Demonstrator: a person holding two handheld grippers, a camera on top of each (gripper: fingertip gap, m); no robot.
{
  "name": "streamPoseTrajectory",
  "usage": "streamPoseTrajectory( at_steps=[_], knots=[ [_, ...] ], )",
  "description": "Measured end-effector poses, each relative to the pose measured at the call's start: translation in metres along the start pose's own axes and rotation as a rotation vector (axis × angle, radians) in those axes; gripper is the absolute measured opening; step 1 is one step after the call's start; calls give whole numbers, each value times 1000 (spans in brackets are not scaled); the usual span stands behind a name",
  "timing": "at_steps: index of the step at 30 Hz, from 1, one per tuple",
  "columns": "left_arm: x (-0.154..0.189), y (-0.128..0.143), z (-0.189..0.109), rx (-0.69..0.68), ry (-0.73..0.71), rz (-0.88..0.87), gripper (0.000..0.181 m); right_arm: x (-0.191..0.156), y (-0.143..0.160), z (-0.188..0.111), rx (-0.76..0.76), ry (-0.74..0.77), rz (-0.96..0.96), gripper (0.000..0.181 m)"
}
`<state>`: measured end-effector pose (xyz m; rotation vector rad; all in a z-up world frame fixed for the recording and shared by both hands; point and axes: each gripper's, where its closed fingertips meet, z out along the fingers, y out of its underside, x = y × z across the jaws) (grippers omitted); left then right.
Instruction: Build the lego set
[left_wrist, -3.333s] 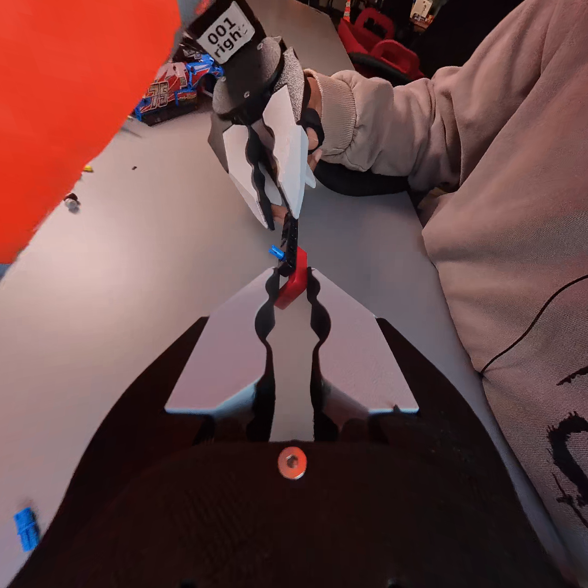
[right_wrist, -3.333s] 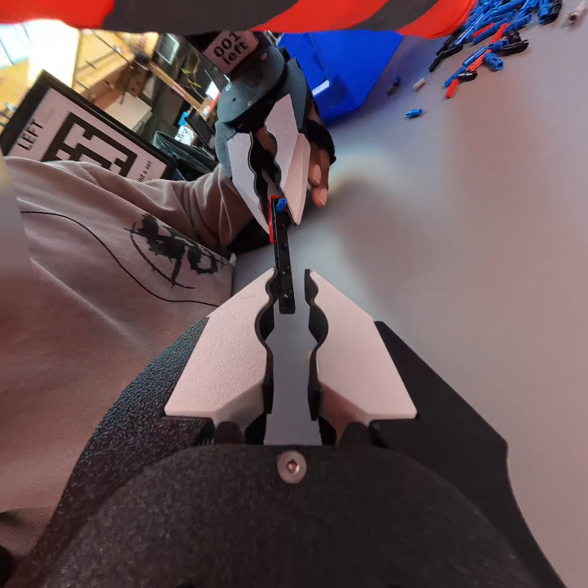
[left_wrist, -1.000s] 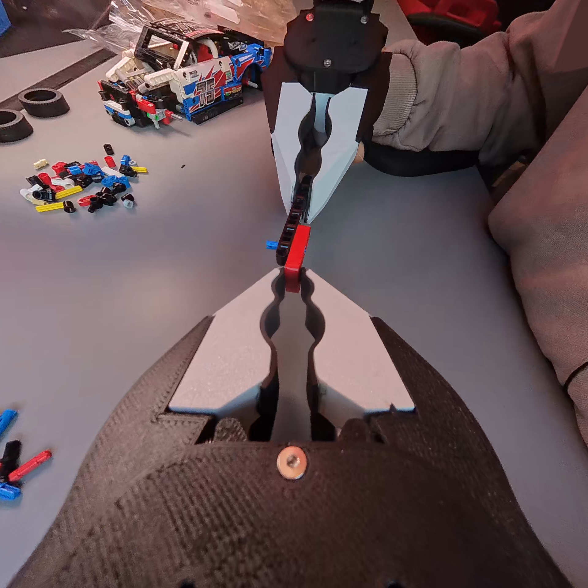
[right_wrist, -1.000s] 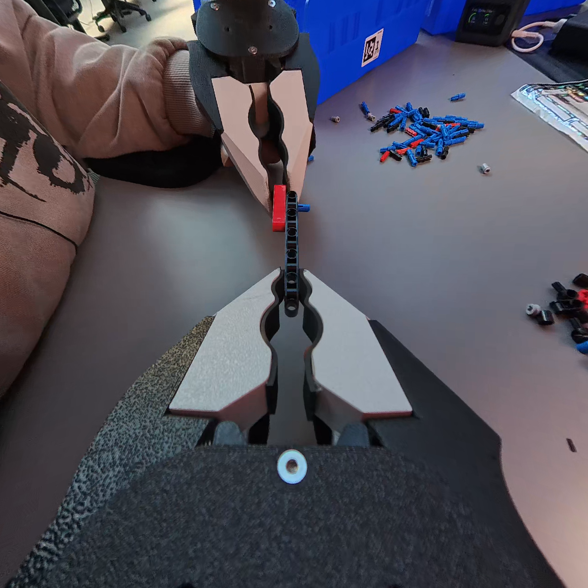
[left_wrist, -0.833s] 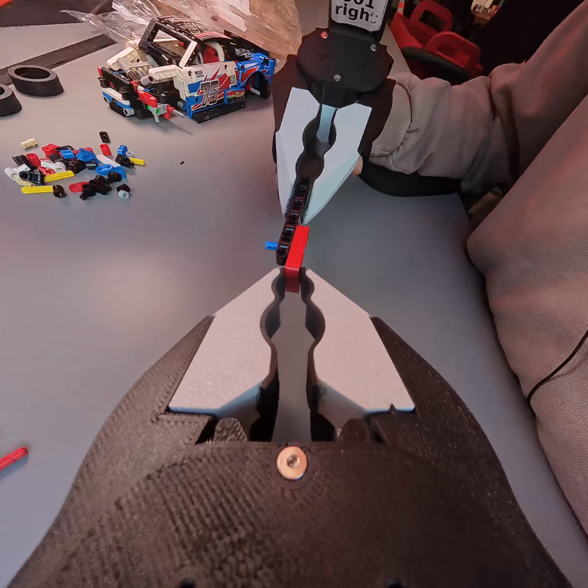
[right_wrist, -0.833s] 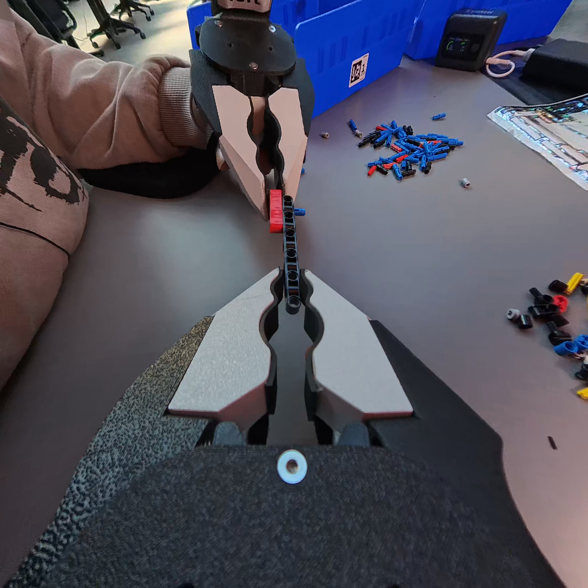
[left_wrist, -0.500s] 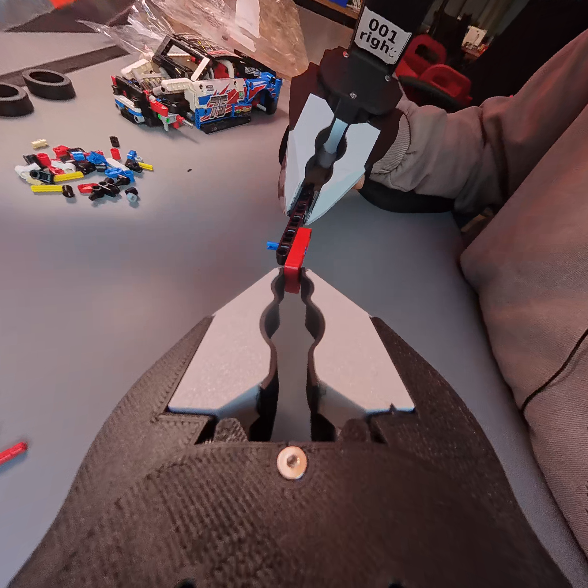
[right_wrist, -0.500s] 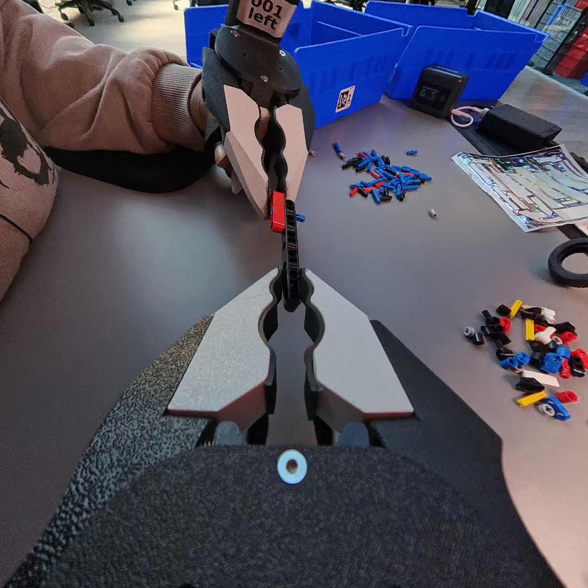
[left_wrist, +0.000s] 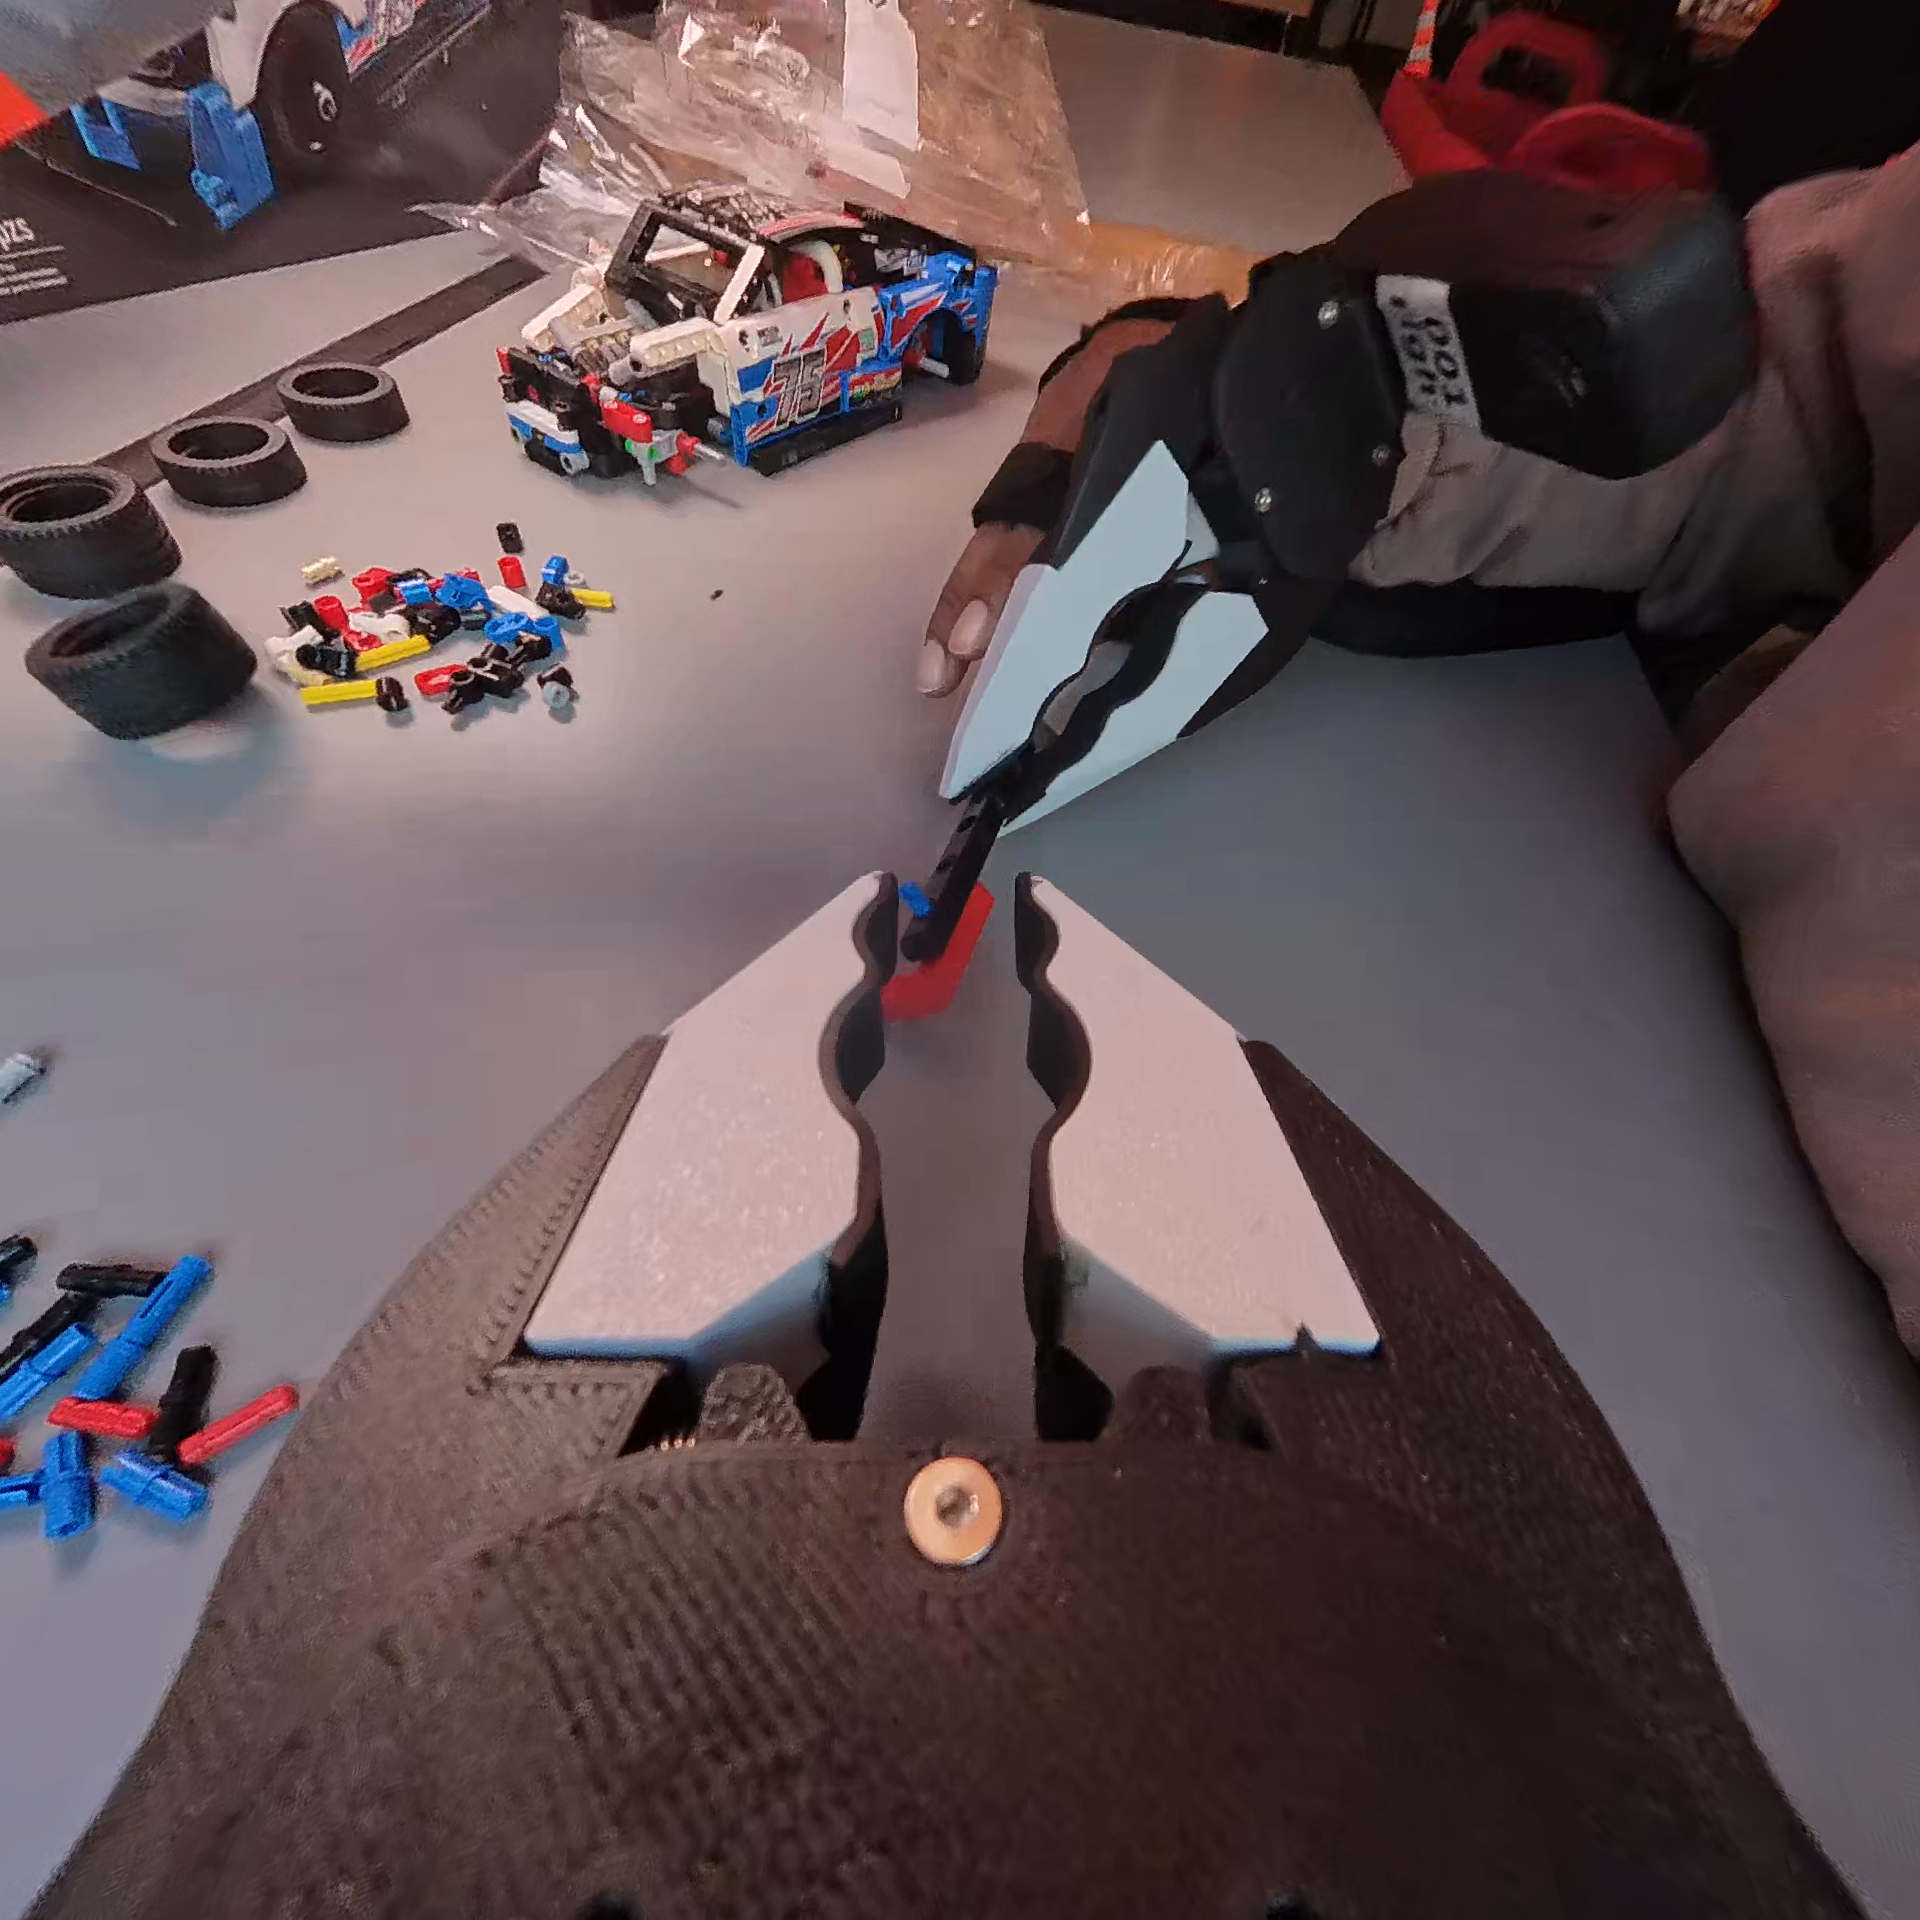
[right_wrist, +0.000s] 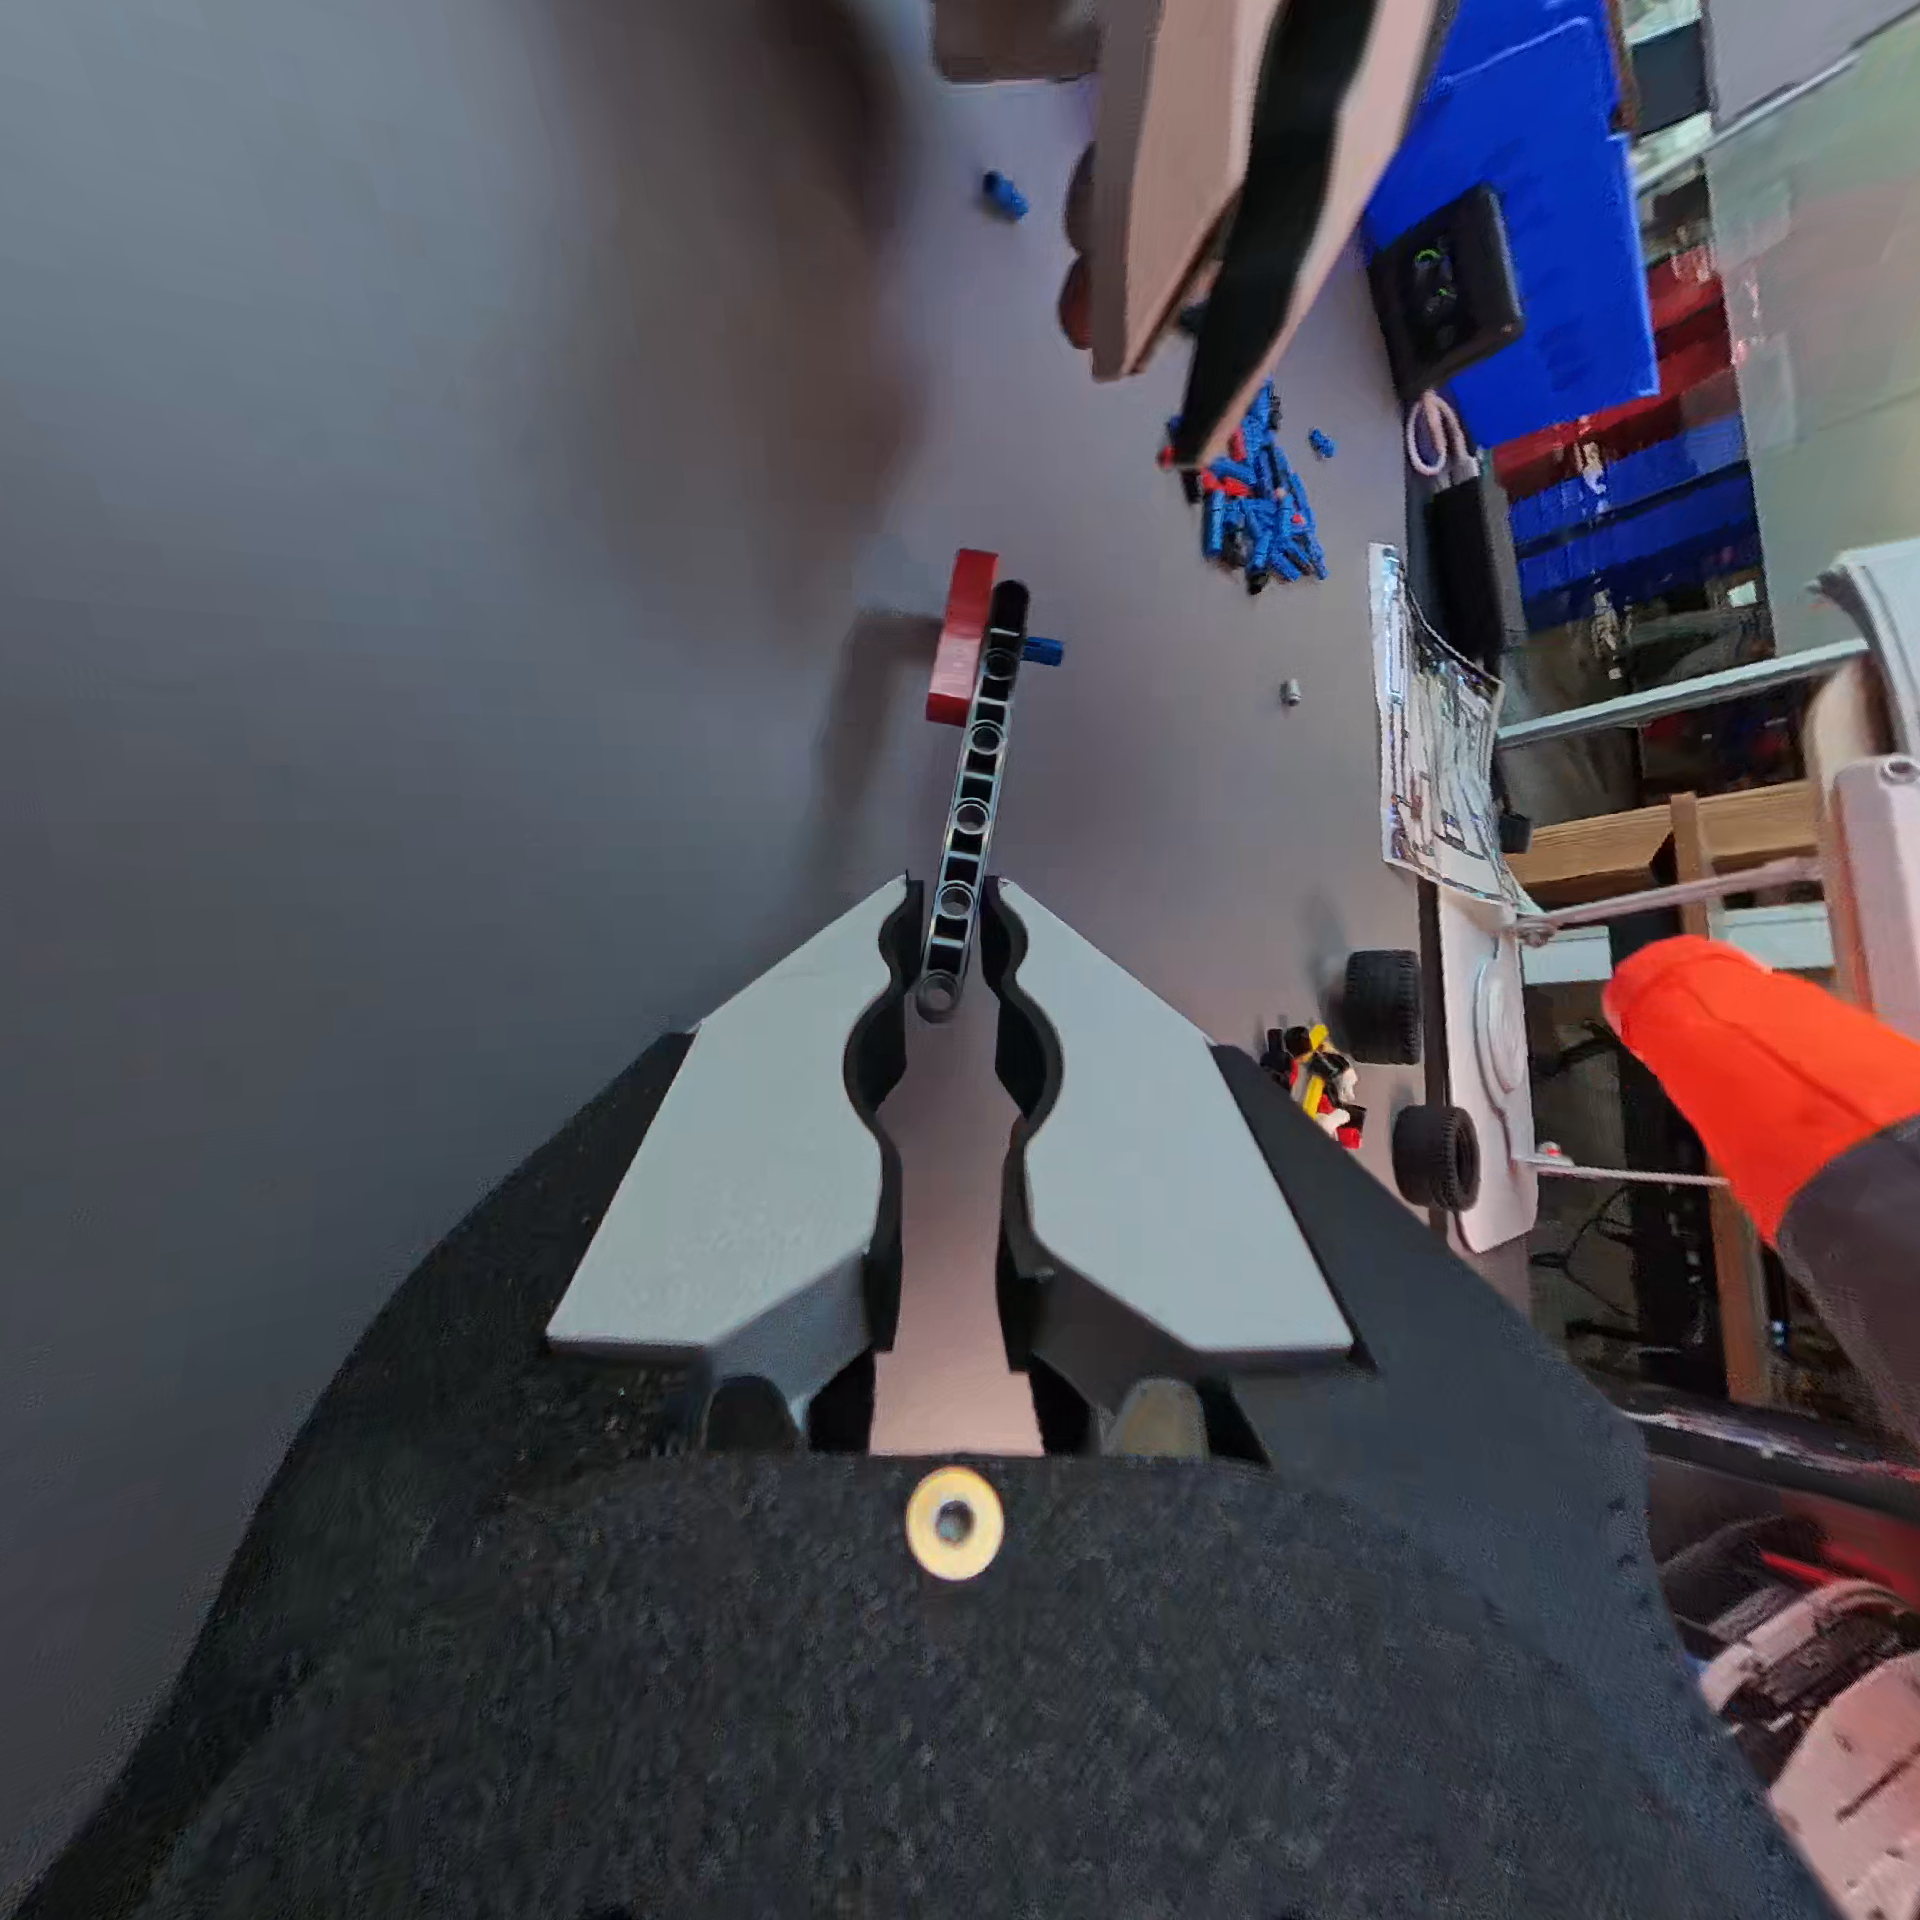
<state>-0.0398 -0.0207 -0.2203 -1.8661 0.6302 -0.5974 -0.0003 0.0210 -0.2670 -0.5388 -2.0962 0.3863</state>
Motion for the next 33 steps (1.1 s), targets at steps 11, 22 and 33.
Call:
streamPoseTrajectory(
  at_steps=[11,22,33],
  knots=[
    [11,52,20,-326,-30,194,16,-11,-29,-4,140,-147,246,31],
    [55,42,31,-314,148,95,65,-15,-39,-7,133,-212,329,36],
    [17,36,16,-294,-47,219,27,-19,-48,-14,141,-250,343,34]
  ],
)
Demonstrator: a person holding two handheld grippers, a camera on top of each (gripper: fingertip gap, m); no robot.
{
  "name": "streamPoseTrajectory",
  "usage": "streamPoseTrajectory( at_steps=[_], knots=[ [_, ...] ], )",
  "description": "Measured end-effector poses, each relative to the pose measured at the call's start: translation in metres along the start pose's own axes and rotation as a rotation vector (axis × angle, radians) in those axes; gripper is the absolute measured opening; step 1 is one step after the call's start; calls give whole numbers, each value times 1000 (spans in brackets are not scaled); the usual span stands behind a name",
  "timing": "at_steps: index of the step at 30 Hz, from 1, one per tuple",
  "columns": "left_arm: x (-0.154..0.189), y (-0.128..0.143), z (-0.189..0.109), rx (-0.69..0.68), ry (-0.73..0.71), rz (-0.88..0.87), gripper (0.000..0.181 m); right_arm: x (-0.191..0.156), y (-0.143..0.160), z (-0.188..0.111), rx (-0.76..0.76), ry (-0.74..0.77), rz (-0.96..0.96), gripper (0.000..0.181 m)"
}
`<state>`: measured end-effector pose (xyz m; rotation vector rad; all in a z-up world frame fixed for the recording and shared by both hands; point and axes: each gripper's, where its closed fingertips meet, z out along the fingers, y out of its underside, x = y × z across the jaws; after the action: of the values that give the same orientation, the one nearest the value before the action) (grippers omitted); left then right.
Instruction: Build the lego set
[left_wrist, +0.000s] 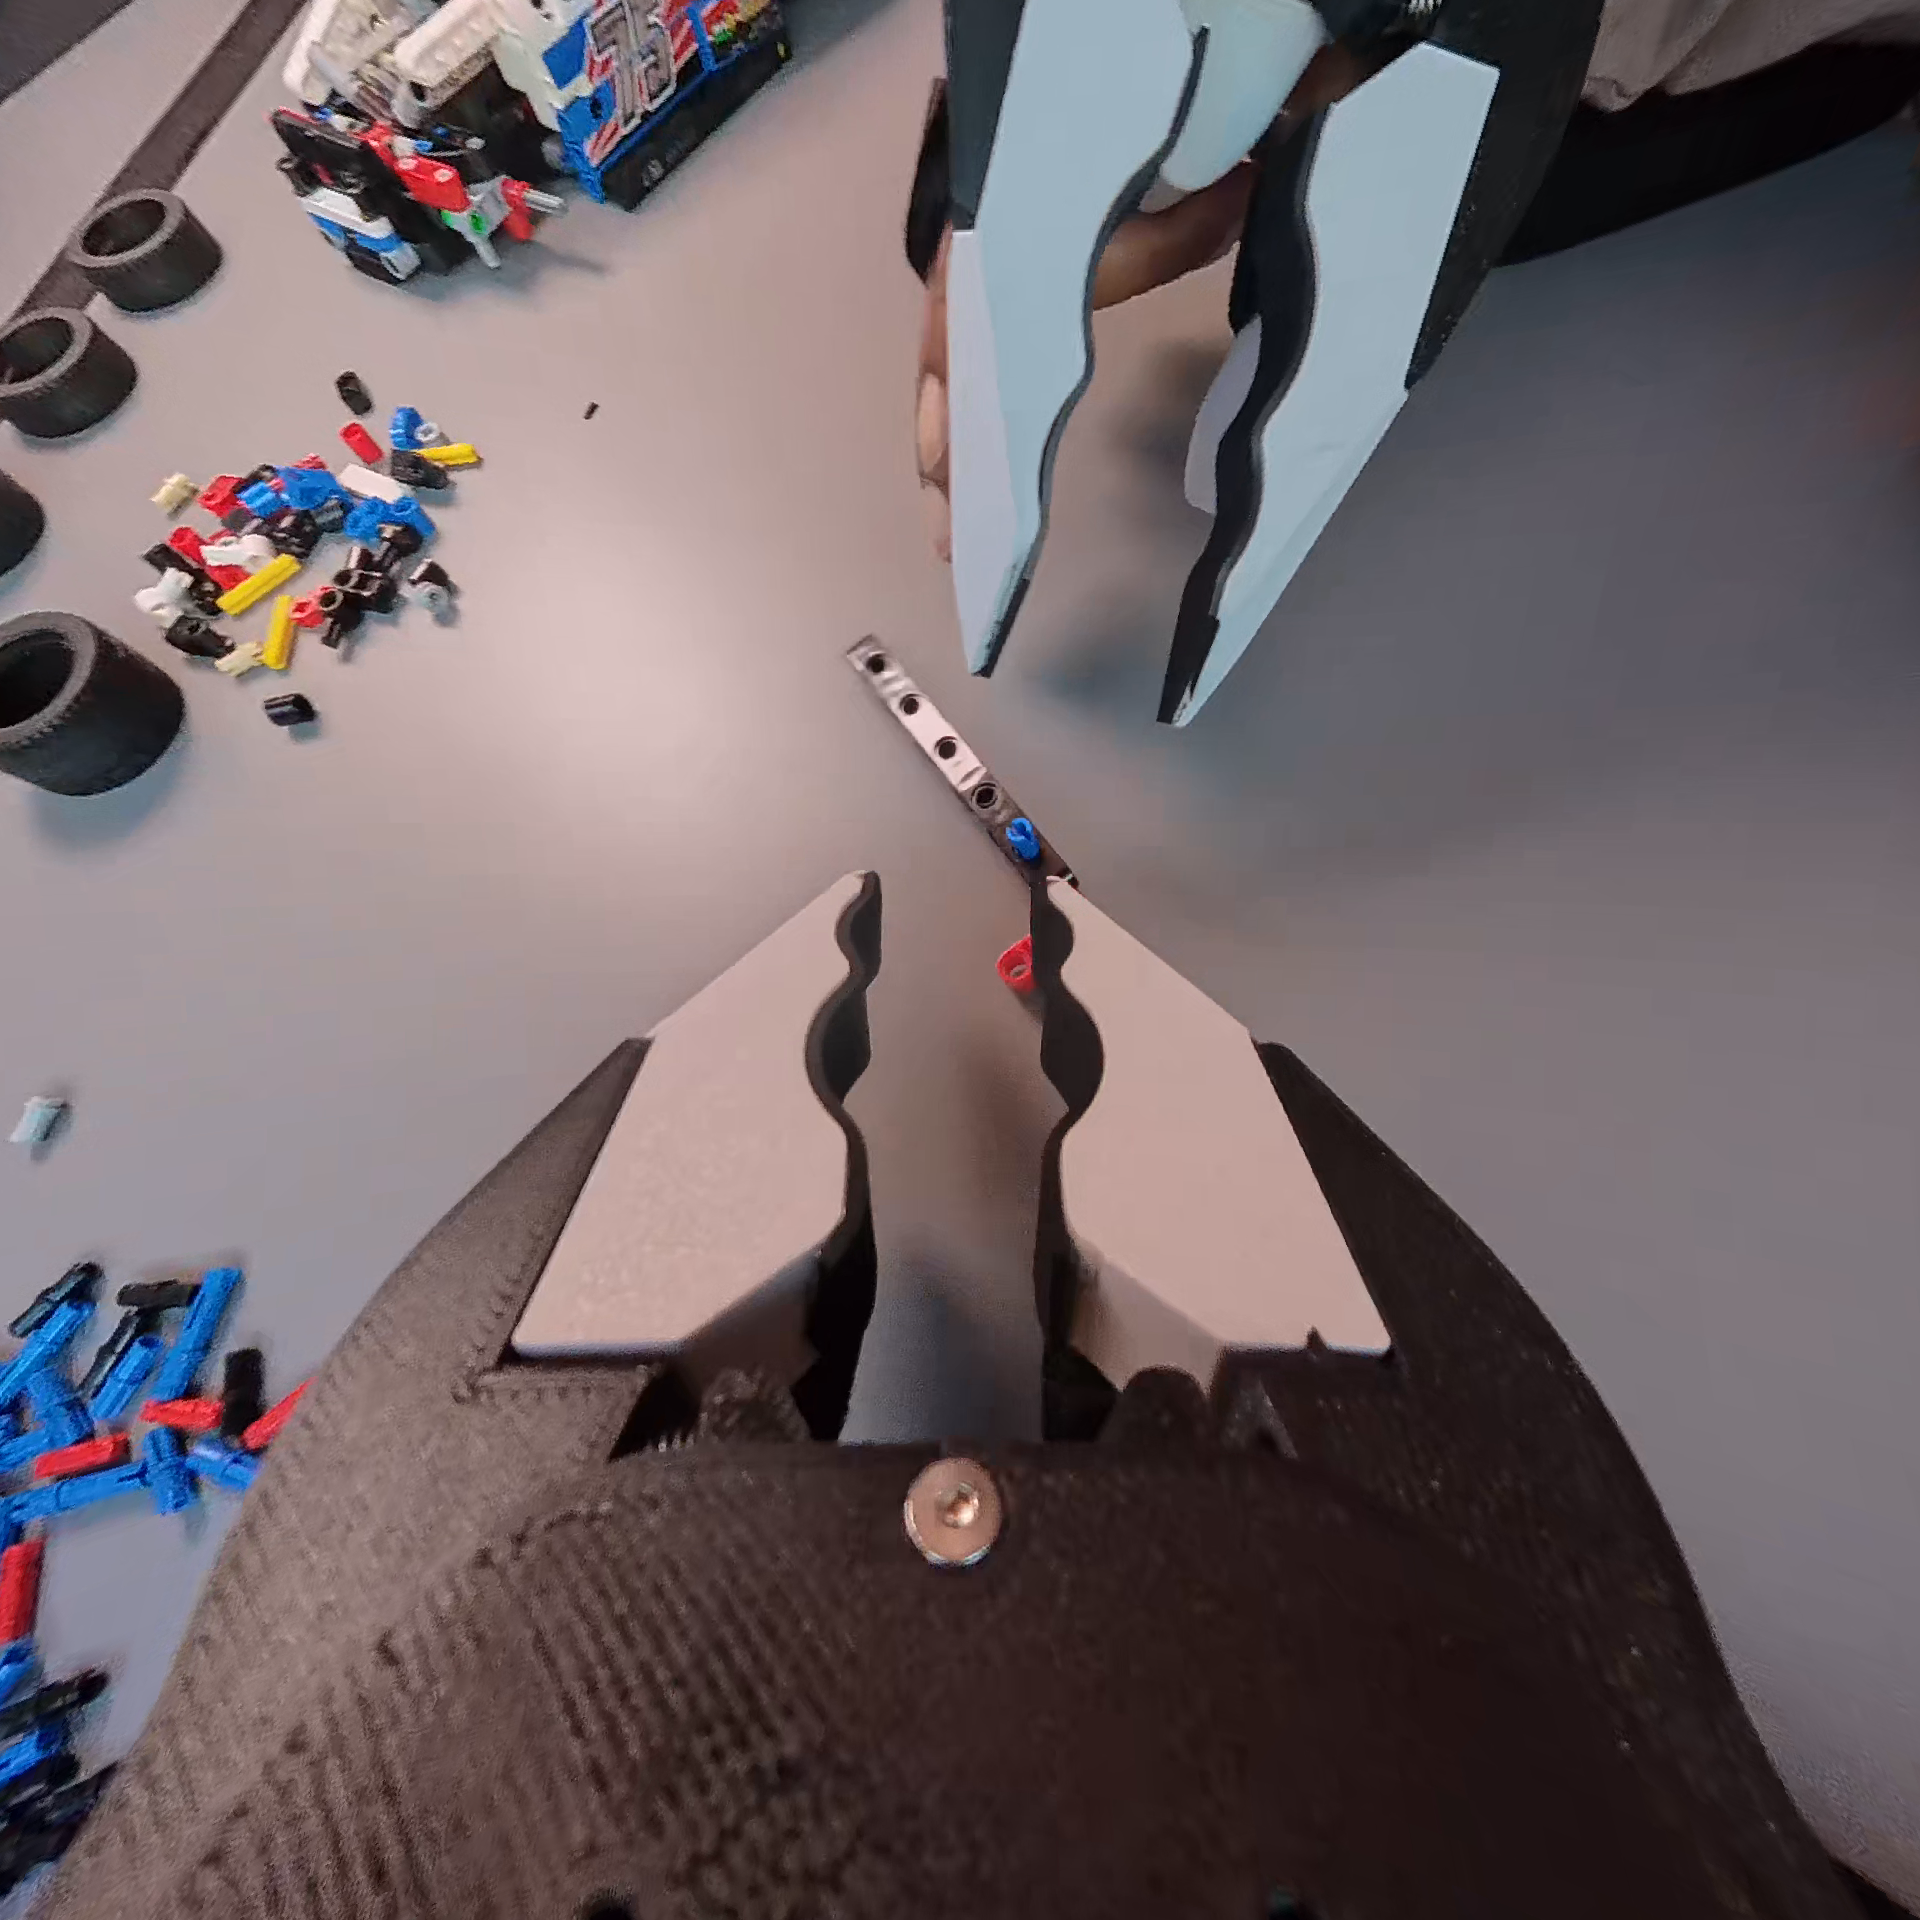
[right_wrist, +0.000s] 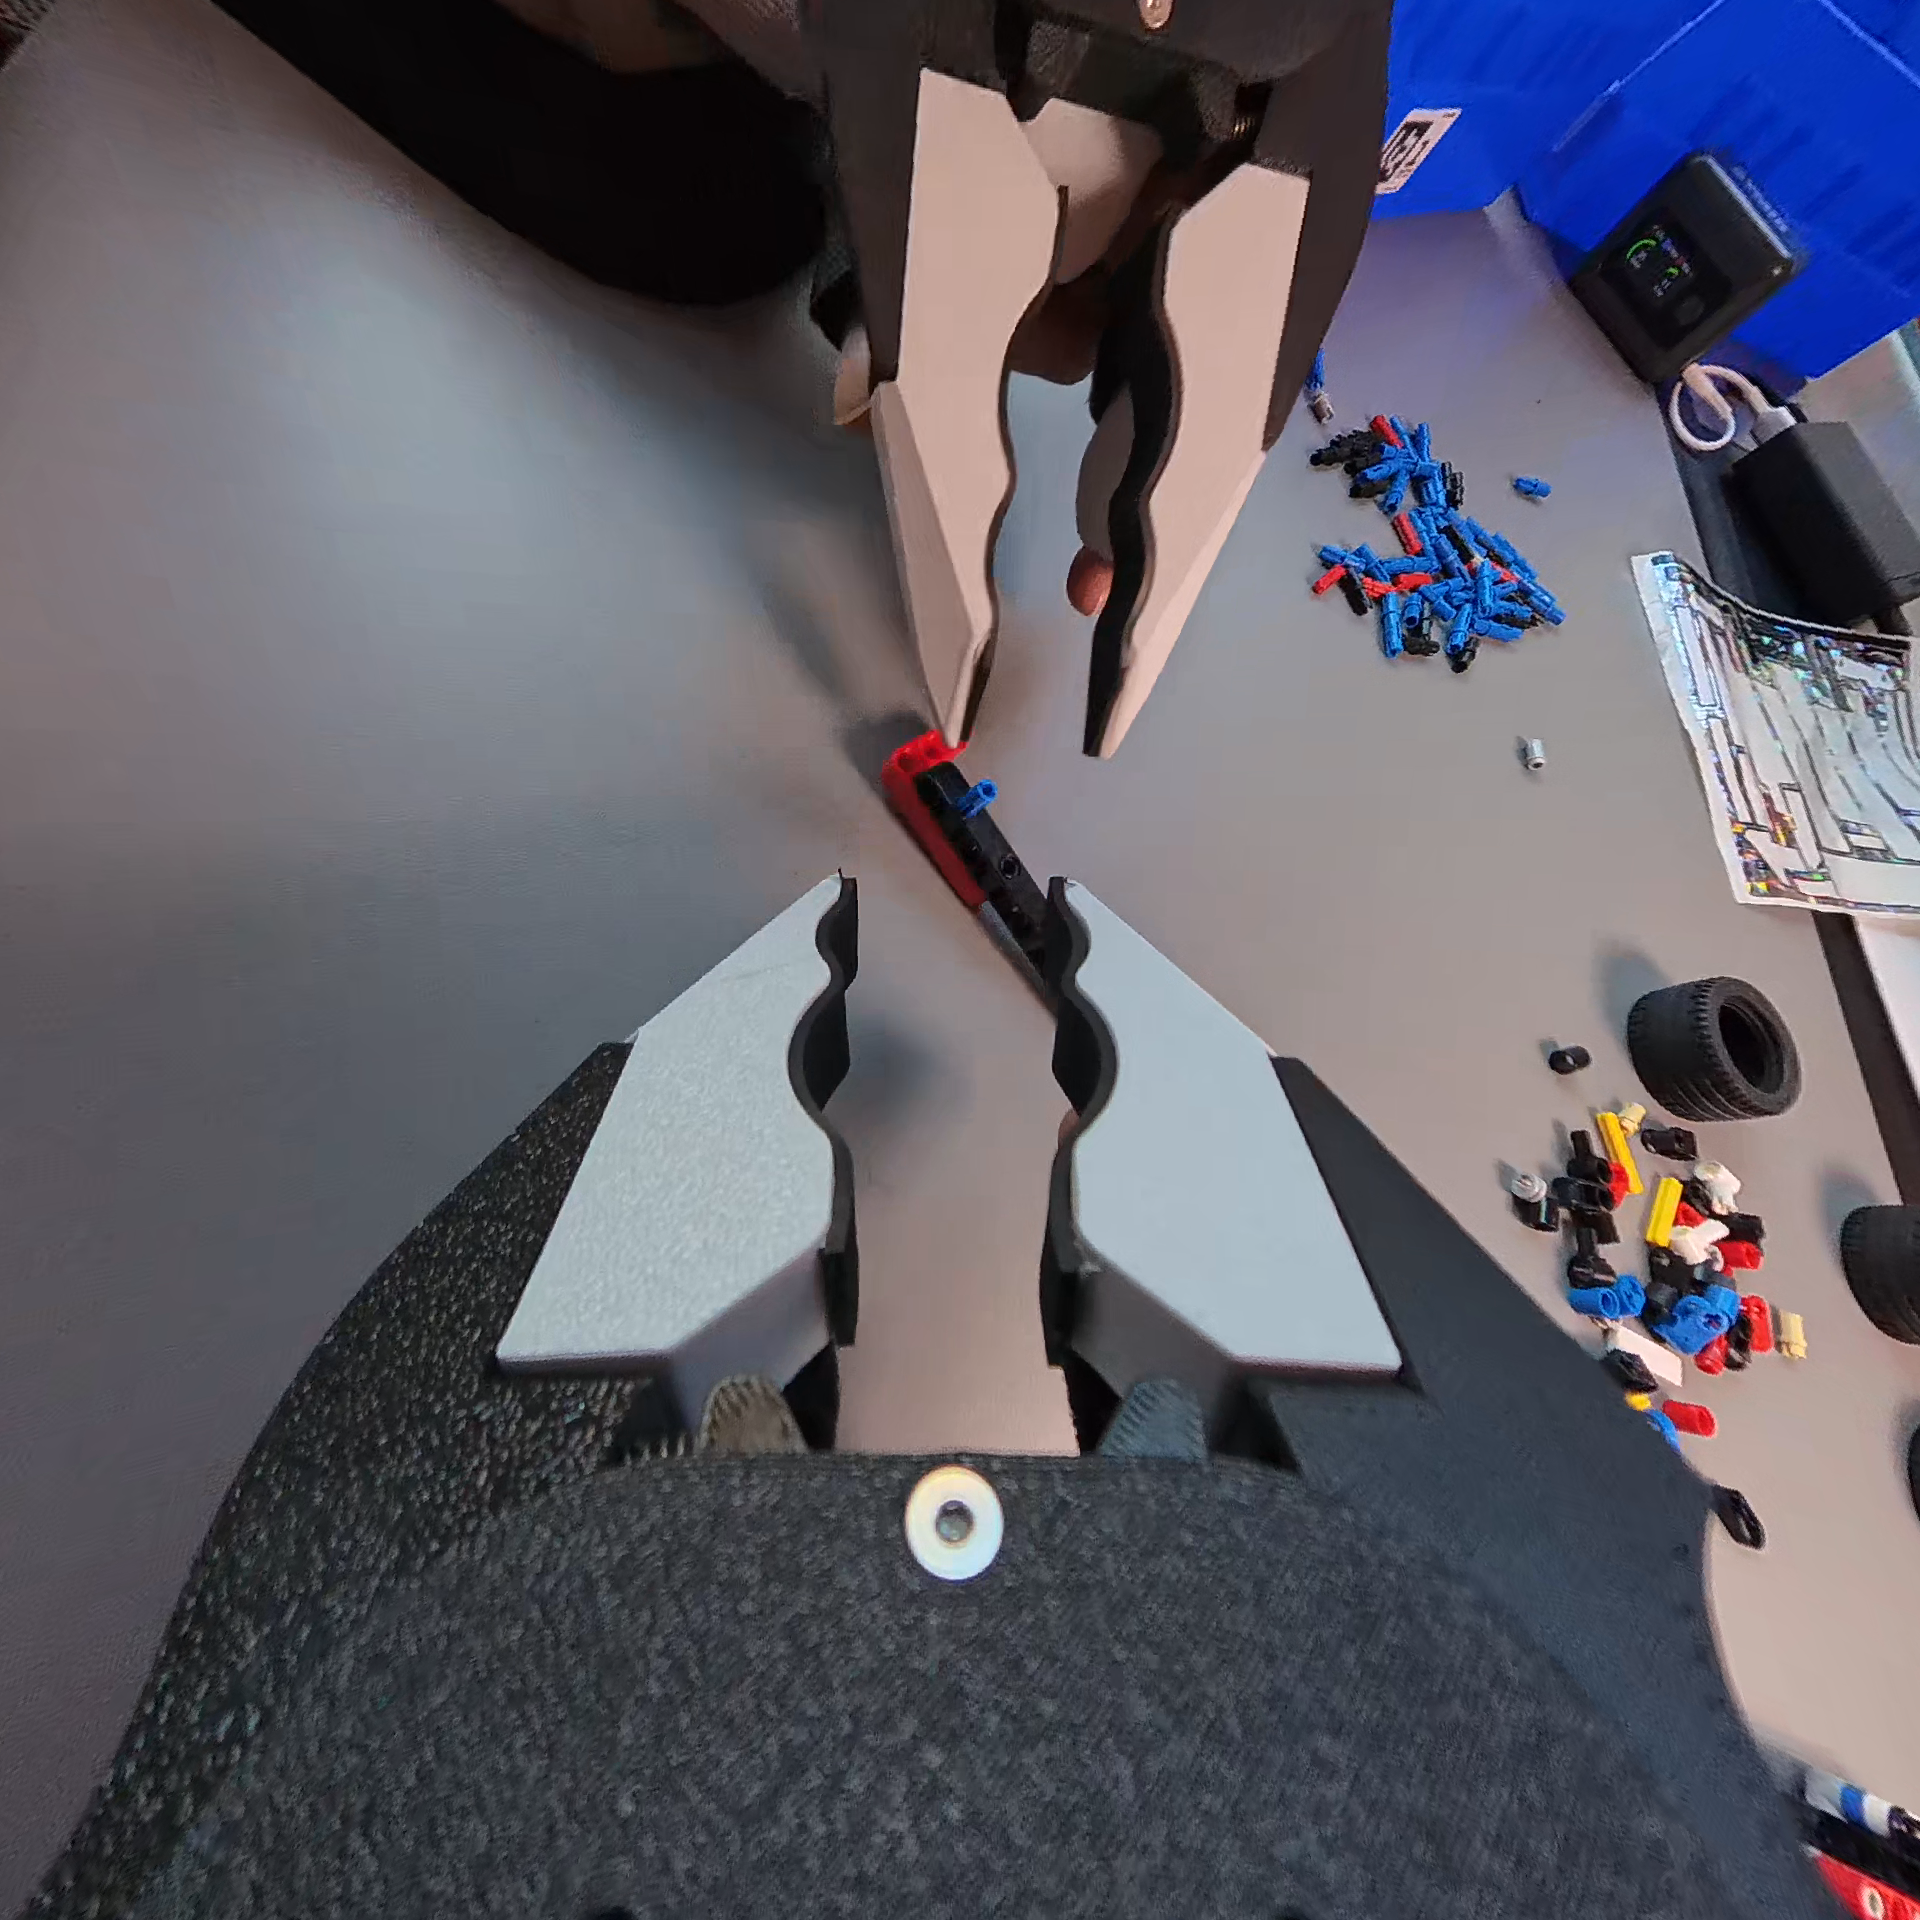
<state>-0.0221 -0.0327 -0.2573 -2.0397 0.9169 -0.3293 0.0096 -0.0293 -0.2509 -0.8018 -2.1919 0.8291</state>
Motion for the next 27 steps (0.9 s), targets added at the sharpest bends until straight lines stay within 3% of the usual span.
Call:
streamPoseTrajectory(
  at_steps=[7,15,21,27],
  knots=[
    [5,-4,-3,52,54,-43,42,4,9,-4,-25,9,15,35],
    [5,2,4,22,41,-23,38,1,32,-2,-110,-9,41,24],
    [1,5,2,19,32,-26,37,1,35,-2,-105,-16,65,22],
    [1,6,3,13,31,-18,37,7,35,-2,-99,19,60,8]
  ],
)
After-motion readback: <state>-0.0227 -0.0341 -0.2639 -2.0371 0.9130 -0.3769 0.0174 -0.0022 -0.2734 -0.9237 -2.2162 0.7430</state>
